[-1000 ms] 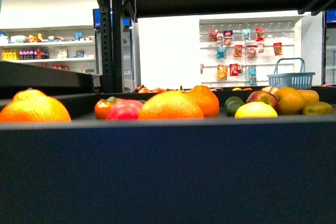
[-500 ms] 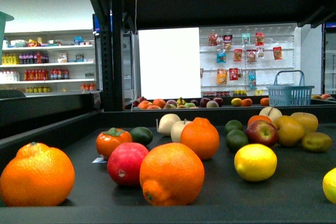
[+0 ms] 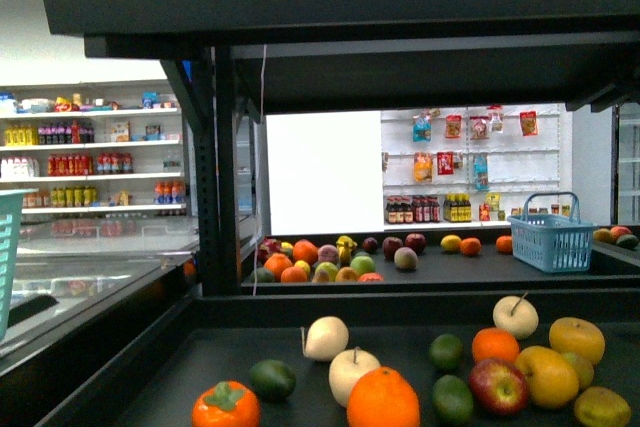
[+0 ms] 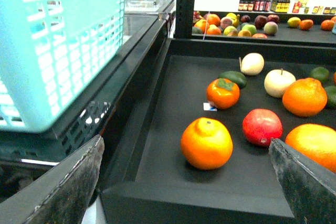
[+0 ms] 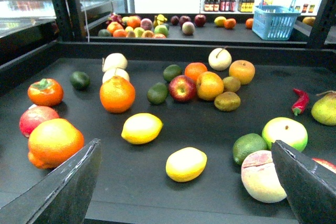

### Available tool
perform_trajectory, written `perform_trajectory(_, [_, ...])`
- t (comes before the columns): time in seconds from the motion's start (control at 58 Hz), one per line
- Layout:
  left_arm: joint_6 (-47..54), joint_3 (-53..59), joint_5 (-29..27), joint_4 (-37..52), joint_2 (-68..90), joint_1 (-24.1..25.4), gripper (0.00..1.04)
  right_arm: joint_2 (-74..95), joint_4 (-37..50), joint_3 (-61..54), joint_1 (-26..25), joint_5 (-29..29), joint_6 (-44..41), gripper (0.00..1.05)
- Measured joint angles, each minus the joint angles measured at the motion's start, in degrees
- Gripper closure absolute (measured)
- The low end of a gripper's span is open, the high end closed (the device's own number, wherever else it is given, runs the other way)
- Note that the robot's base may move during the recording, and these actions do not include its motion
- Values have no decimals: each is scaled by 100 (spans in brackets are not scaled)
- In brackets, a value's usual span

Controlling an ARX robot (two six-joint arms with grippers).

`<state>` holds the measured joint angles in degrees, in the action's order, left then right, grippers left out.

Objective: Pick lemon from shelf

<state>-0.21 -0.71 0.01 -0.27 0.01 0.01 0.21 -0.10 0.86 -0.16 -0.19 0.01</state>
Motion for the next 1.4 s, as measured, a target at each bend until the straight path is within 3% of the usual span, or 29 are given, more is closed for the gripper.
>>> perform_trajectory(0.81, [2, 0, -4, -2, 2, -2, 8, -2, 0, 0, 0, 0, 0, 7])
perform_trajectory(0.879, [-623, -221, -433, -348, 450, -225, 8, -2, 0, 0, 0, 2, 0, 7])
perform_trajectory(0.966, [-1598, -785, -24, -42, 1508, -203, 8, -2, 0, 0, 0, 0, 0, 7])
perform_trajectory(1.207, [-4015, -3324, 1469, 929, 4900, 1209, 8, -2, 0, 0, 0, -2, 0, 7])
perform_trajectory(1.397, [-4966, -5147, 1766, 459, 7197, 2133, 8, -2, 0, 0, 0, -2, 0, 7])
